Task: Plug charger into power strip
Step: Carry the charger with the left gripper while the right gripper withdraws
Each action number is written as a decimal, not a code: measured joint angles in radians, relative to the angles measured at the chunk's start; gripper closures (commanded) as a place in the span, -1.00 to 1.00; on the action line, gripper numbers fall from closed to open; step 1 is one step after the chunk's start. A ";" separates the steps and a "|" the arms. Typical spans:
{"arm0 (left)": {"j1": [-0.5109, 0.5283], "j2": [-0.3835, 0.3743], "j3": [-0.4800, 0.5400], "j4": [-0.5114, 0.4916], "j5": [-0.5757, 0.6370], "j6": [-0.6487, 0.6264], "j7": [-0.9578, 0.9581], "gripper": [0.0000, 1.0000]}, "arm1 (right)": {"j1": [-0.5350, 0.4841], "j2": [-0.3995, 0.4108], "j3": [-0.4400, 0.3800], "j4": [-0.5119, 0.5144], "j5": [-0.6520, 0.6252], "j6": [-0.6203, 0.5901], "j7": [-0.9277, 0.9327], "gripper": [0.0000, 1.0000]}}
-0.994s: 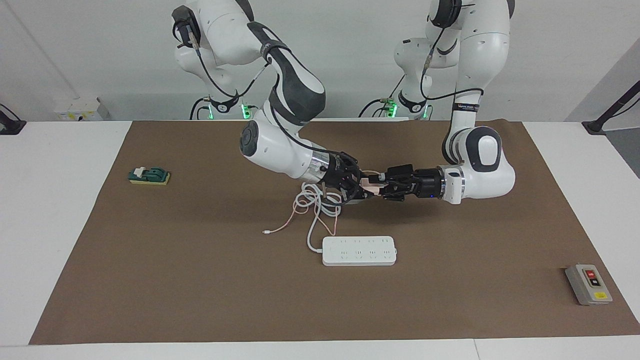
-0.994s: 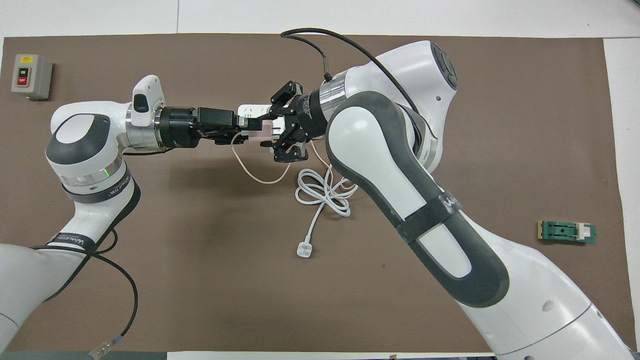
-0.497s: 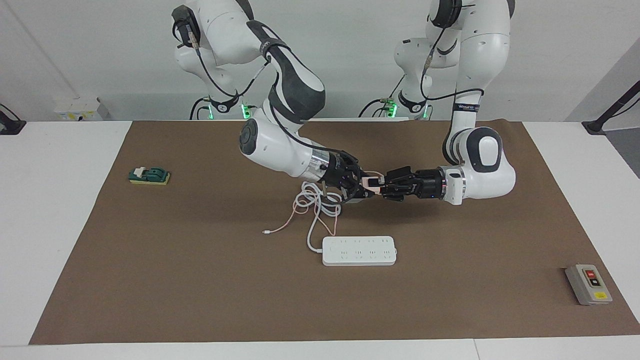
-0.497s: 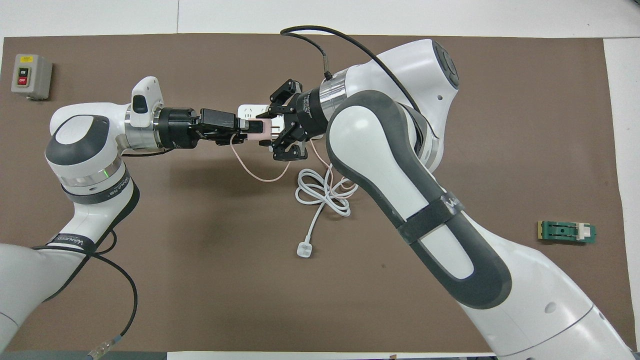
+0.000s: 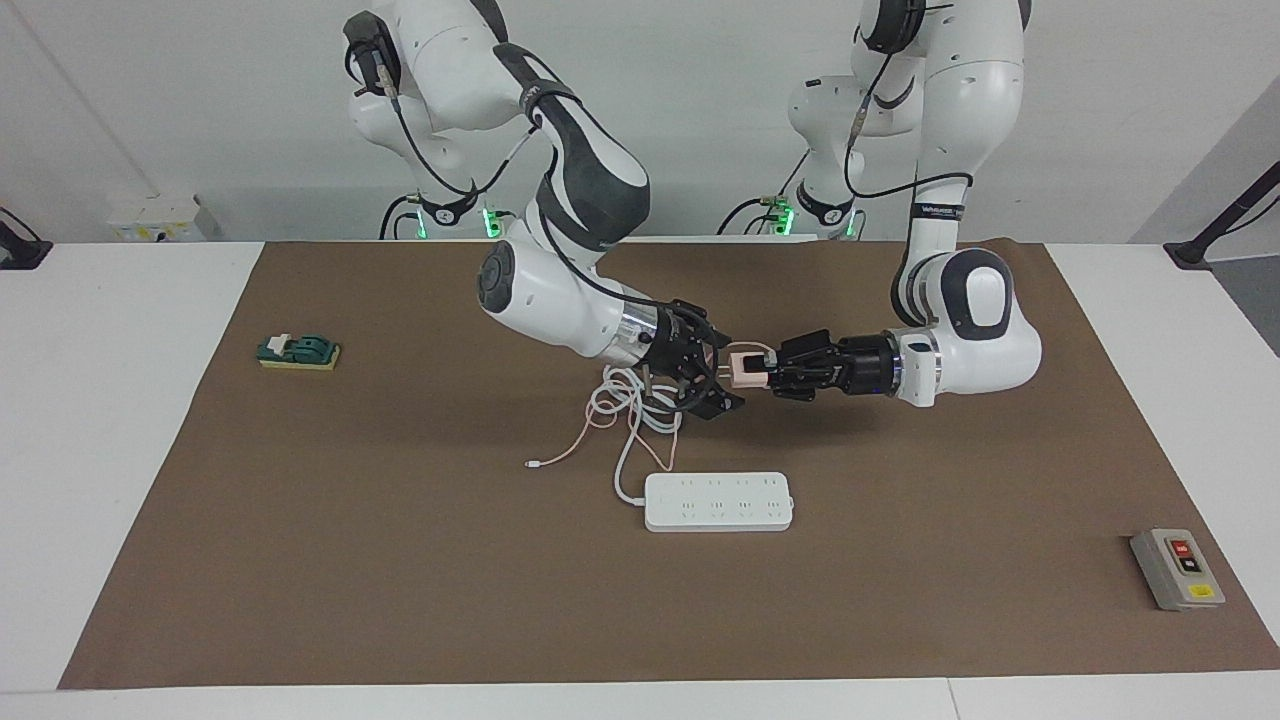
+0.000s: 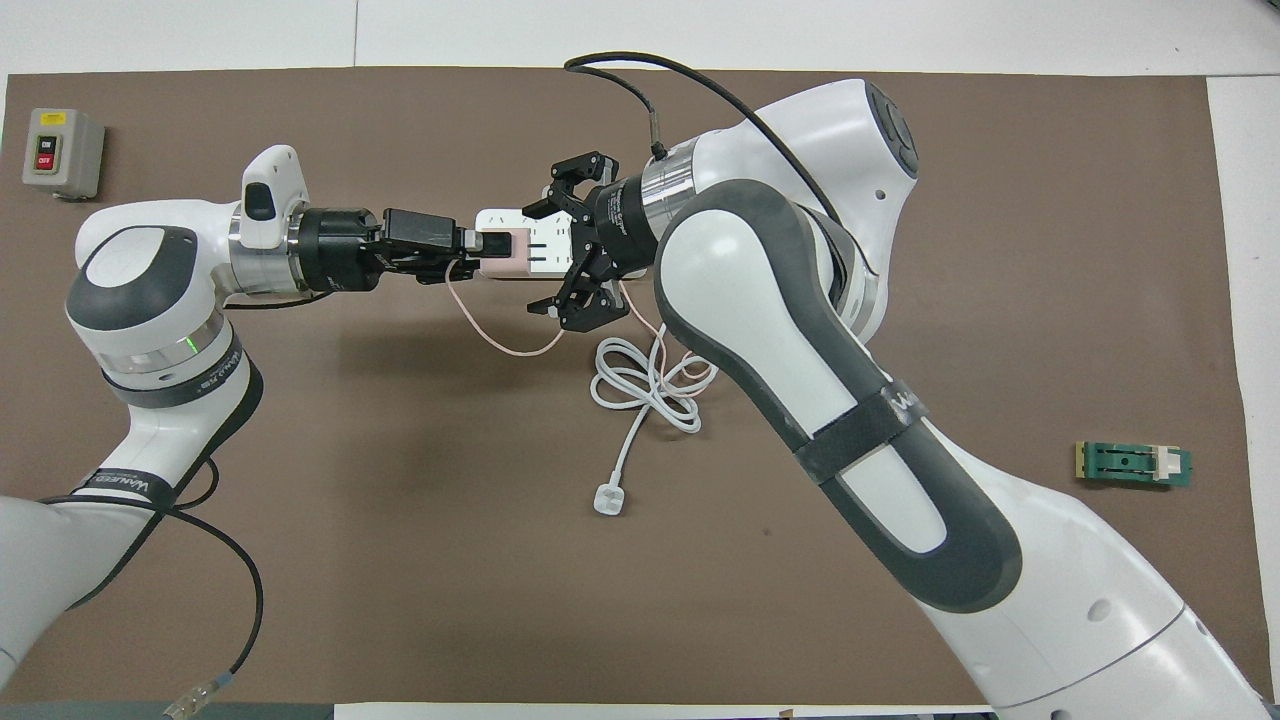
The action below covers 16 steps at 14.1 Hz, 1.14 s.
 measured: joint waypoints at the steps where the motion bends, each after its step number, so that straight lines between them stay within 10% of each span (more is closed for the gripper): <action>1: 0.016 -0.012 0.002 0.000 0.037 0.000 -0.010 1.00 | -0.002 0.000 -0.002 0.000 0.000 0.000 0.005 -1.00; 8: 0.130 -0.078 0.009 0.077 0.533 0.052 -0.024 1.00 | -0.164 -0.030 -0.013 0.014 -0.007 -0.051 0.009 -1.00; 16: 0.001 -0.079 -0.018 0.126 0.975 0.362 0.073 1.00 | -0.302 -0.098 -0.015 0.034 -0.233 -0.188 -0.335 -1.00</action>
